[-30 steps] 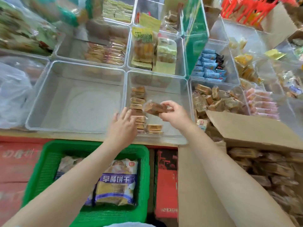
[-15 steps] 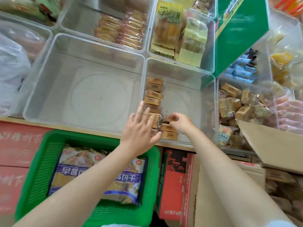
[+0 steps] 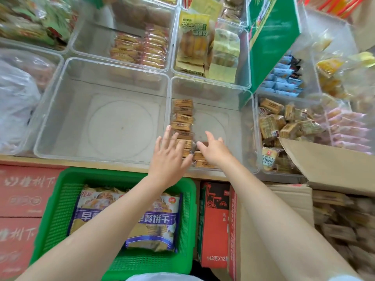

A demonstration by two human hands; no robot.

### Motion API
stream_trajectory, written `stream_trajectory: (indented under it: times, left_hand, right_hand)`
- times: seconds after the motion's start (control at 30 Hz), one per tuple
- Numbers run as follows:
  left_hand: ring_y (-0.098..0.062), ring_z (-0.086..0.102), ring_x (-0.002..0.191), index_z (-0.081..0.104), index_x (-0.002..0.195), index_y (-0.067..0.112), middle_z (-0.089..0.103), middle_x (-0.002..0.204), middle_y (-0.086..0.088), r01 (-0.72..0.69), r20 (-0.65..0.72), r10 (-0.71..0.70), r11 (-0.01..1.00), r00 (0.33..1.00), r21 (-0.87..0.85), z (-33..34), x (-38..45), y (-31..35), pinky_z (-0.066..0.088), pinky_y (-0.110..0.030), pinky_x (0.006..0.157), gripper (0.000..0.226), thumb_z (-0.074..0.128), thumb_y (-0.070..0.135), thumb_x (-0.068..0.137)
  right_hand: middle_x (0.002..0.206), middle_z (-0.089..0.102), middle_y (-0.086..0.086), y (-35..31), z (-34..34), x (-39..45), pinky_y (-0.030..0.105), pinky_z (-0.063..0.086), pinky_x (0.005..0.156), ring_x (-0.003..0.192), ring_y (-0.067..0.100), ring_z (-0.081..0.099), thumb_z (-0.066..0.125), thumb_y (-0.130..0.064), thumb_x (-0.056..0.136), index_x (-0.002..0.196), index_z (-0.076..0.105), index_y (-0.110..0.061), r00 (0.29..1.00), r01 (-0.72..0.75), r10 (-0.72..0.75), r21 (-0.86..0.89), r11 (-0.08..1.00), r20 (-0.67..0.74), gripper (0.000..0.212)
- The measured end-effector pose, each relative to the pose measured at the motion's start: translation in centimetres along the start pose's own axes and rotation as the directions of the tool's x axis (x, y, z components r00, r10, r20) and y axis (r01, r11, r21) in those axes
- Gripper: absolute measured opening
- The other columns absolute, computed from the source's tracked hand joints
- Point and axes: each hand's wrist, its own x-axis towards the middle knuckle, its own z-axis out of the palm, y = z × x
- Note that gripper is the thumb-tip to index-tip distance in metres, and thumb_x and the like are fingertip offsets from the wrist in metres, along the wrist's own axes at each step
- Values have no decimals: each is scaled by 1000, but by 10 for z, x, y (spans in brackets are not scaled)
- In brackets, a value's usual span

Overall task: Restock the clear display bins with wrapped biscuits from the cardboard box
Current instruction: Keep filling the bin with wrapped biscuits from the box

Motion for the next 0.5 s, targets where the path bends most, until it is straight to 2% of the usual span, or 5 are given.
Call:
stream_trajectory:
  times: [0.1, 0.23, 0.33, 0.4, 0.5]
  left_hand:
    - [-31, 23, 150, 52, 141, 16, 45, 152, -12, -22, -107, 6, 989, 994, -149, -18, -4, 39, 1, -49, 122, 66, 21, 52, 96]
    - [-22, 47, 126, 54, 136, 17, 55, 136, -6, -200, -166, 143, 894, 976, -402, -40, -34, 124, 33, -36, 106, 38, 47, 33, 103]
    - [-15, 47, 127, 47, 143, 23, 47, 142, 1, -185, -47, 193, 798, 980, -573, -35, -64, 183, 35, -24, 96, 43, 51, 36, 103]
    - [-17, 38, 139, 36, 152, 25, 39, 152, 2, -190, -14, 226, 778, 974, -599, -25, -77, 212, 30, -25, 106, 57, 55, 40, 100]
    - [-14, 11, 153, 8, 161, 28, 15, 166, 5, -156, 65, 258, 746, 964, -648, -12, -92, 249, 14, -31, 120, 90, 65, 45, 93]
  right_hand:
    - [140, 49, 5, 9, -40, -56, 36, 43, 103, 119, 20, 55, 48, -40, 103, 138, 54, -24, 969, 223, -192, 215, 951, -155, 39]
    - [107, 65, -5, 67, -83, -144, 17, 52, 75, 84, 5, 66, 45, -17, 104, 112, 66, -22, 826, 418, -178, 370, 829, -535, 23]
    - [92, 68, -1, 140, -92, -191, 21, 53, 66, 74, 13, 67, 48, -10, 100, 101, 68, -16, 708, 412, -12, 400, 819, -706, 21]
    - [87, 67, -3, 182, -90, -205, 27, 53, 72, 78, 18, 67, 49, -12, 98, 96, 67, -20, 680, 328, 100, 423, 845, -726, 20]
    - [90, 66, -2, 237, -85, -225, 16, 44, 73, 85, 16, 62, 50, -10, 97, 94, 67, -20, 657, 235, 199, 448, 863, -727, 20]
